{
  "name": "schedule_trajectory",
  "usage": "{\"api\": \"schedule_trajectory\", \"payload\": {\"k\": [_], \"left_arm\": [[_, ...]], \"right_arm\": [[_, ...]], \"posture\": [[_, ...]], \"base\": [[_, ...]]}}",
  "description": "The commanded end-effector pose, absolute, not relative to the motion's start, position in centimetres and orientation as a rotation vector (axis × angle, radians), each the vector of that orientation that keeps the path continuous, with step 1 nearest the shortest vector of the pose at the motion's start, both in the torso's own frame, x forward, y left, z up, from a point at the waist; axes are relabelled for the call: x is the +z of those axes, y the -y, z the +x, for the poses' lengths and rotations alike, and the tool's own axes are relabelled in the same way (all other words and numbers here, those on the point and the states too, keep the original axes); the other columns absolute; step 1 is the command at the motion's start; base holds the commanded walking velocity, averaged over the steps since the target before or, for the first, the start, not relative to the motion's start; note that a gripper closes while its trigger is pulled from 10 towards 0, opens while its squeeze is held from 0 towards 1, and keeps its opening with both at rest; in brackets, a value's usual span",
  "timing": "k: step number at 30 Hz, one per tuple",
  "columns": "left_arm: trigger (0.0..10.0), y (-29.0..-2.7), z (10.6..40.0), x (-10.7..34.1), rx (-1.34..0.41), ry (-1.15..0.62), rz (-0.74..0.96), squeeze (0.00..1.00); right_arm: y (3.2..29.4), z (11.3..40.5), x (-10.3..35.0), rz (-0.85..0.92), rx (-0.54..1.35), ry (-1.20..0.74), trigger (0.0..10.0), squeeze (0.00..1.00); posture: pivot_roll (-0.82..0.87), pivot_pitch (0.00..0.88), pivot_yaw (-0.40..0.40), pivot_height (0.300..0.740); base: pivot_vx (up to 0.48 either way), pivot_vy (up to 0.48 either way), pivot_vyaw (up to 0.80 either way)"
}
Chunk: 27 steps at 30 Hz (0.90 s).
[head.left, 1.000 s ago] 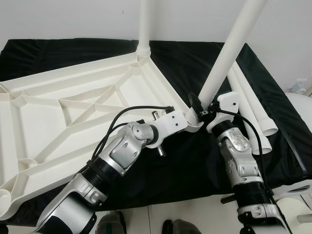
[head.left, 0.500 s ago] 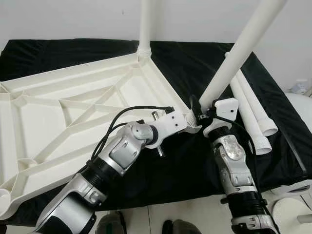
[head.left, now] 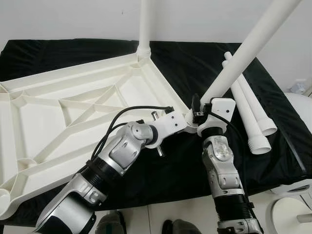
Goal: Building children table
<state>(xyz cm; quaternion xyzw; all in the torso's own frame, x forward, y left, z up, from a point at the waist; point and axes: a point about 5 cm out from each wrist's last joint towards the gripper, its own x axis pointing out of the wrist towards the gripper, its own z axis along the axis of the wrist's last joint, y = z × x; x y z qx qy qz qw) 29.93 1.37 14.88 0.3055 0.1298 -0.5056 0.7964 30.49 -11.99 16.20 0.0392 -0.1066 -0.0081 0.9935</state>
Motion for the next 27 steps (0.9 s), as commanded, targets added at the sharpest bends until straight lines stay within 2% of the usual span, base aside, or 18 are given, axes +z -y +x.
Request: {"api": "schedule_trajectory", "payload": {"k": [1, 6, 16, 27], "left_arm": [[10.0, -0.6, 29.5, 15.4, -1.117, -0.243, 0.674, 0.00], [10.0, -0.5, 29.6, 15.4, -1.118, -0.241, 0.674, 0.00], [10.0, -0.5, 29.6, 15.5, -1.114, -0.240, 0.669, 0.00], [10.0, -0.5, 29.6, 15.6, -1.111, -0.240, 0.669, 0.00]], "right_arm": [[11.9, 30.7, 14.4, 0.083, -0.028, 0.089, 10.0, 0.00], [12.6, 31.6, 14.1, 0.046, 0.023, 0.009, 10.0, 0.00], [14.7, 32.5, 14.2, -0.038, 0.064, -0.028, 10.0, 0.00], [14.2, 31.3, 12.8, -0.079, 0.125, -0.019, 10.0, 0.00]], "posture": [[-0.02, 0.088, -0.033, 0.740], [-0.02, 0.091, -0.032, 0.740], [-0.02, 0.093, -0.038, 0.740], [-0.02, 0.094, -0.039, 0.740]], "base": [[0.000, 0.000, 0.00], [0.000, 0.000, 0.00], [0.000, 0.000, 0.00], [0.000, 0.000, 0.00]]}}
